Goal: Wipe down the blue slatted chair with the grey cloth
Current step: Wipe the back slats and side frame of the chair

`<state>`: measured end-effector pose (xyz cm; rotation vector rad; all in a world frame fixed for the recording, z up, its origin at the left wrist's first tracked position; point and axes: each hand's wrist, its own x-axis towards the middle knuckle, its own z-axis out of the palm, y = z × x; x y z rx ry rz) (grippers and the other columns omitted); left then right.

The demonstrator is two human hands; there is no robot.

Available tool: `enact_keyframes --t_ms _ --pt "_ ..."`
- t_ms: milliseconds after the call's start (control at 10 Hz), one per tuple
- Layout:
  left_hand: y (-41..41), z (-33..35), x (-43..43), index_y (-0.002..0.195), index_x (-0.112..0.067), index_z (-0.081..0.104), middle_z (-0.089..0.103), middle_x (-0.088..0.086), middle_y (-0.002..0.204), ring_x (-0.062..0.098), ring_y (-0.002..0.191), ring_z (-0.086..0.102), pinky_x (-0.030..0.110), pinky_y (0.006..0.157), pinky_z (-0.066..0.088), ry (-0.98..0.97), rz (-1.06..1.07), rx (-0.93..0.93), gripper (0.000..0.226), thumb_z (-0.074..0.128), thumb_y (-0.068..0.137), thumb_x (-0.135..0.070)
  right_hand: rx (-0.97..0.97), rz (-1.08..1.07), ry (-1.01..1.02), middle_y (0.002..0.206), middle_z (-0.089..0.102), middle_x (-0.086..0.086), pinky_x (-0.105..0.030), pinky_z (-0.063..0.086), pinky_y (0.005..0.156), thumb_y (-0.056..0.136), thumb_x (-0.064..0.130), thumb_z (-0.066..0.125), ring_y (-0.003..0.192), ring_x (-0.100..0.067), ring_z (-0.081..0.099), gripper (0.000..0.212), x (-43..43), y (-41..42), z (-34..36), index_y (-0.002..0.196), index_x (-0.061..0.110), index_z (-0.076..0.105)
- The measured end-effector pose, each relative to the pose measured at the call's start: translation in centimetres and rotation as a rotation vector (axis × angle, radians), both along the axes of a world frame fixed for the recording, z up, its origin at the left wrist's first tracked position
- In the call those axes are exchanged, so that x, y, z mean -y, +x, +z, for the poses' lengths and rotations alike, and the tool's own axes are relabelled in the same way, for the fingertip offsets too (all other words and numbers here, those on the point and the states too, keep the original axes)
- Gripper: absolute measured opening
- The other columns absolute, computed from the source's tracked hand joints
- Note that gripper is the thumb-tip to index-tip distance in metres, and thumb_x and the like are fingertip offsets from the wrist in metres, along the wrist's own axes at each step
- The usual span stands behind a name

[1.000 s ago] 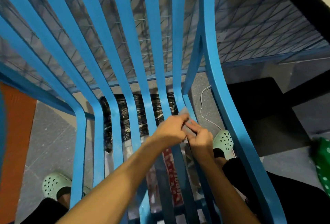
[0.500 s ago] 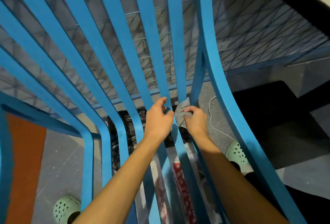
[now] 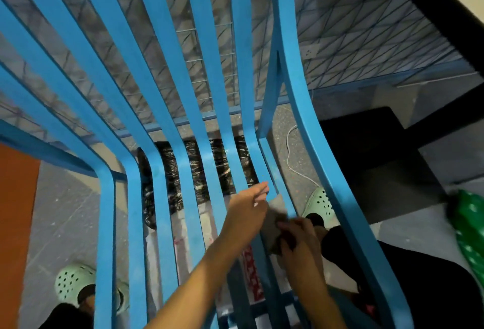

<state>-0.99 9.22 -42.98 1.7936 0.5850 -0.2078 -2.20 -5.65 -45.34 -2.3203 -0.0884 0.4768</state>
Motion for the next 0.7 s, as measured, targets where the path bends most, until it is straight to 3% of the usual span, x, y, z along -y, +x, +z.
enact_keyframes --t_ms 100,200,300,400,500,600,700 --pt "-3.7 -0.9 2.3 0.134 -0.023 0.058 0.061 -0.002 0.134 0.013 0.121 0.056 0.030 0.111 0.038 0.191 -0.141 0.045 0.040 0.050 0.095 -0.017 -0.007 -0.016 0.120 0.096 0.074 -0.006 -0.015 0.054 0.071 0.093 -0.002 0.054 0.091 -0.019 0.070 0.019 0.9 -2.8 1.4 0.108 0.006 0.064" --pt "-5.6 -0.6 4.4 0.141 -0.018 0.049 0.048 0.001 0.147 0.019 0.136 0.042 0.031 0.121 0.013 0.523 -0.428 0.179 0.046 0.045 0.095 -0.011 -0.010 0.016 0.149 0.117 0.068 -0.017 -0.020 0.049 0.096 0.096 -0.002 0.049 0.114 -0.030 0.062 0.025 0.9 -2.7 0.6 0.113 0.008 0.066" --pt "-6.7 -1.0 5.5 0.148 -0.010 0.037 0.038 0.007 0.153 0.022 0.140 0.036 0.026 0.118 0.012 0.545 -0.488 0.146 0.048 0.040 0.100 -0.008 -0.030 0.024 0.131 0.124 0.064 -0.013 -0.025 0.038 0.103 0.095 -0.003 0.049 0.118 -0.024 0.058 0.030 0.7 -1.8 1.1 0.121 0.001 0.064" --pt "-7.1 -1.4 6.0 0.133 -0.023 0.051 0.057 -0.005 0.128 -0.003 0.112 0.053 0.024 0.100 0.042 0.475 -0.395 0.171 0.032 0.037 0.104 -0.019 -0.028 0.069 0.068 0.126 0.063 -0.002 -0.024 0.039 0.102 0.094 0.000 0.050 0.119 -0.015 0.055 0.036 1.8 -1.7 1.6 0.125 0.011 0.064" --pt "-6.4 -1.1 7.2 0.115 -0.019 0.058 0.063 -0.005 0.111 -0.010 0.103 0.054 0.014 0.087 0.043 0.508 -0.282 0.159 0.030 0.030 0.105 -0.024 -0.066 -0.028 0.137 0.106 0.065 0.007 -0.008 0.038 0.089 0.095 0.000 0.050 0.106 -0.011 0.057 0.031 2.7 -2.1 2.9 0.114 0.015 0.069" --pt "-5.3 -0.9 6.4 0.134 -0.009 0.050 0.057 0.007 0.132 0.020 0.124 0.053 0.033 0.096 0.043 0.652 -0.429 0.051 0.038 0.033 0.102 -0.019 -0.129 -0.175 0.067 0.087 0.063 0.011 -0.016 0.037 0.071 0.096 0.010 0.056 0.081 -0.005 0.055 0.024 3.7 -2.5 2.3 0.092 0.031 0.068" --pt "-2.7 0.0 3.9 0.124 -0.004 0.055 0.064 0.016 0.106 0.039 0.095 0.064 0.039 0.067 0.039 0.915 -0.632 -0.068 0.033 0.045 0.092 -0.003 -0.286 -0.122 0.026 0.115 0.065 -0.006 -0.015 0.032 0.078 0.098 0.020 0.055 0.104 -0.016 0.059 0.024 4.2 -2.7 1.6 0.119 0.014 0.065"
